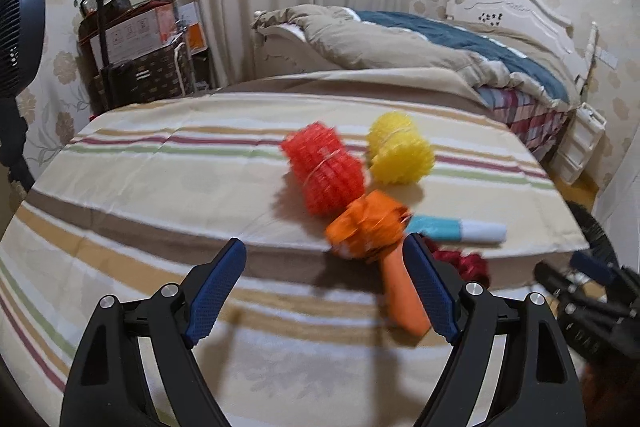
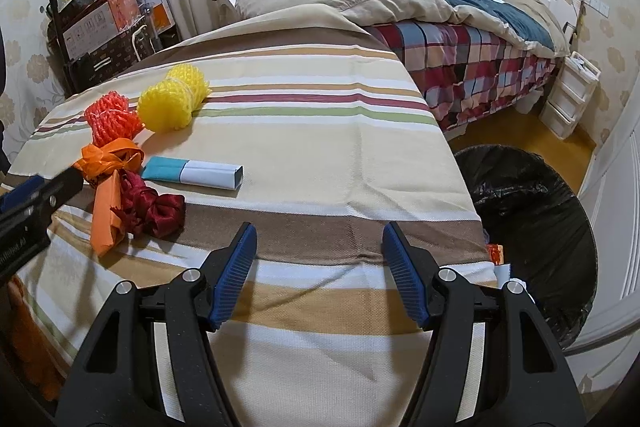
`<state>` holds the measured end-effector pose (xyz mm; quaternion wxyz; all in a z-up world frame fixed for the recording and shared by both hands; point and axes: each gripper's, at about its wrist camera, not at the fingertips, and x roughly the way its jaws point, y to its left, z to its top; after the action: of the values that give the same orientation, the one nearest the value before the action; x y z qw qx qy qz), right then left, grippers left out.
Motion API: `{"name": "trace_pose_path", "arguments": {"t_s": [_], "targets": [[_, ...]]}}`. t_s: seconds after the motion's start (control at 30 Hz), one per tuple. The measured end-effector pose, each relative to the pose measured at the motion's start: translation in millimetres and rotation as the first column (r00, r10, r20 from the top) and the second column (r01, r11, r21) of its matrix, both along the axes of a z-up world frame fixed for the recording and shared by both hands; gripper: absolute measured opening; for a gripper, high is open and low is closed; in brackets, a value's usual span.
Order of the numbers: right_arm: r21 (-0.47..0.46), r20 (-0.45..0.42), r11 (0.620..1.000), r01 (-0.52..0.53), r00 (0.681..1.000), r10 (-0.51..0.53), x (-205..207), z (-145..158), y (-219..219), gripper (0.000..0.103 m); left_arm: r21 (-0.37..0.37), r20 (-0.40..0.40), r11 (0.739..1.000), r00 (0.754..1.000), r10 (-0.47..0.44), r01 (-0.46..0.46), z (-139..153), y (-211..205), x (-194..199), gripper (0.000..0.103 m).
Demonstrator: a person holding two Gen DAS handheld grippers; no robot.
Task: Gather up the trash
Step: 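Return to the bed and grasp the orange plastic bag with the left tool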
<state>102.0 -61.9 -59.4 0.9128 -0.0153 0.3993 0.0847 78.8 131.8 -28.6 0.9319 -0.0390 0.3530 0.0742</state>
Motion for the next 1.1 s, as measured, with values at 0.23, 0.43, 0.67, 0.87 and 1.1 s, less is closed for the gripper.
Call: {"name": "trace_pose_path", "arguments": {"t_s": [0.23, 0.43, 0.67, 0.87, 1.1], "targets": [[-0.002, -0.005, 1.000, 0.000, 1.000, 0.000, 0.7, -1.2, -0.4, 0.064, 0.021, -0.035, 1.000, 0.999, -0.005, 0.006, -6.7, -5.4, 27.1, 0.082], [-0.007, -0.004, 1.000, -0.002, 1.000, 0.002, 0.6, -0.9, 0.3, 0.064, 0.011, -0.064, 1.000, 0.998, -0.022, 0.022, -13.3, 4.3, 20.7, 0.077], [-0.016, -0.004, 1.000, -0.004, 1.000, 0.004, 0.3, -1.7, 2.4, 0.065, 0.031, -0.073, 0.999, 0.997, -0.027, 0.030, -15.2, 14.4, 3.5, 0.076], [-0.026, -0.003, 1.000, -0.009, 1.000, 0.009, 0.9, -1.7, 2.5, 0.065, 0.028, -0.067, 0.999, 0.997, -0.030, 0.032, -15.2, 16.7, 2.1, 0.076], [-0.028, -0.003, 1.000, -0.008, 1.000, 0.008, -0.3, -1.8, 3.9, 0.065, -0.003, -0.070, 0.999, 0.996, -0.052, 0.052, -11.2, 14.6, 4.4, 0.076]]}}
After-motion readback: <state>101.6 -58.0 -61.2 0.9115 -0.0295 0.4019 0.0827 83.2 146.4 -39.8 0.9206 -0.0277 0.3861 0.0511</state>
